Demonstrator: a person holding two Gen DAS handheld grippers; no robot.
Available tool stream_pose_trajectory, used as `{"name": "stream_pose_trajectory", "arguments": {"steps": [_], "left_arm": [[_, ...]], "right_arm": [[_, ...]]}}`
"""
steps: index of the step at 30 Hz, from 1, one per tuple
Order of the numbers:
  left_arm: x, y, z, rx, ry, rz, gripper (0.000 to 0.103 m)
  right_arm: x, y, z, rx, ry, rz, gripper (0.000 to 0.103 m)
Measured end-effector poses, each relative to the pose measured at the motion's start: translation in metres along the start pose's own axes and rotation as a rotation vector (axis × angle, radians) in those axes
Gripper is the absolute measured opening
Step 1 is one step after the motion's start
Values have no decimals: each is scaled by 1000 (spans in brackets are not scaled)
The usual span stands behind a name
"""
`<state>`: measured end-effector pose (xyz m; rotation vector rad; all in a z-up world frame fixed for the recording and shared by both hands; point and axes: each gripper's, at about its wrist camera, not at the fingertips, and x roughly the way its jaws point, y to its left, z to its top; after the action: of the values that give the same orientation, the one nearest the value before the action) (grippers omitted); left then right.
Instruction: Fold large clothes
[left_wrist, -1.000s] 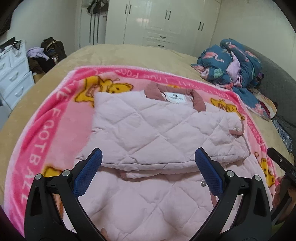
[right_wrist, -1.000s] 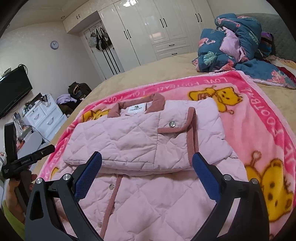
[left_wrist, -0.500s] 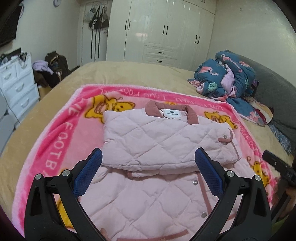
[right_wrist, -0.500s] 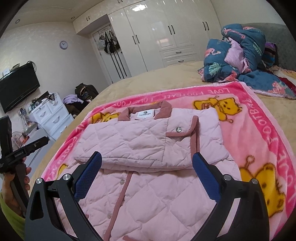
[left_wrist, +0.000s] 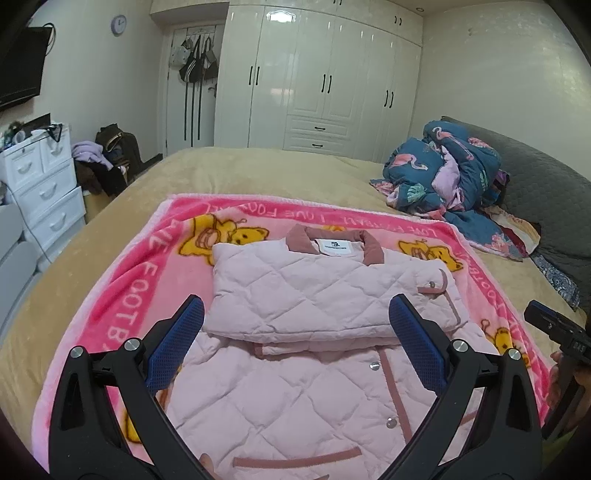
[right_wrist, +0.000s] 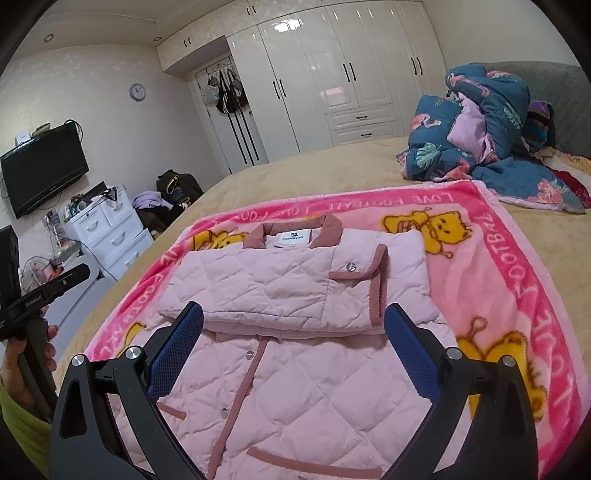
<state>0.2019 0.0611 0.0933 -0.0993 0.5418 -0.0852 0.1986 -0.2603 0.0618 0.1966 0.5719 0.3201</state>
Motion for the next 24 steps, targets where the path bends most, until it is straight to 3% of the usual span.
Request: {"name": "stream_pose_trajectory", "arguments": {"steps": [10,24], "left_arm": [[-30,-12,-24,-41,-7,-42,94],[-66,-26,-40,-38,-1,-43,94]], "right_arm": [[-28,3,-1,-17,-13,4,98],[-64,6,-16,-38,11,29,99]]}}
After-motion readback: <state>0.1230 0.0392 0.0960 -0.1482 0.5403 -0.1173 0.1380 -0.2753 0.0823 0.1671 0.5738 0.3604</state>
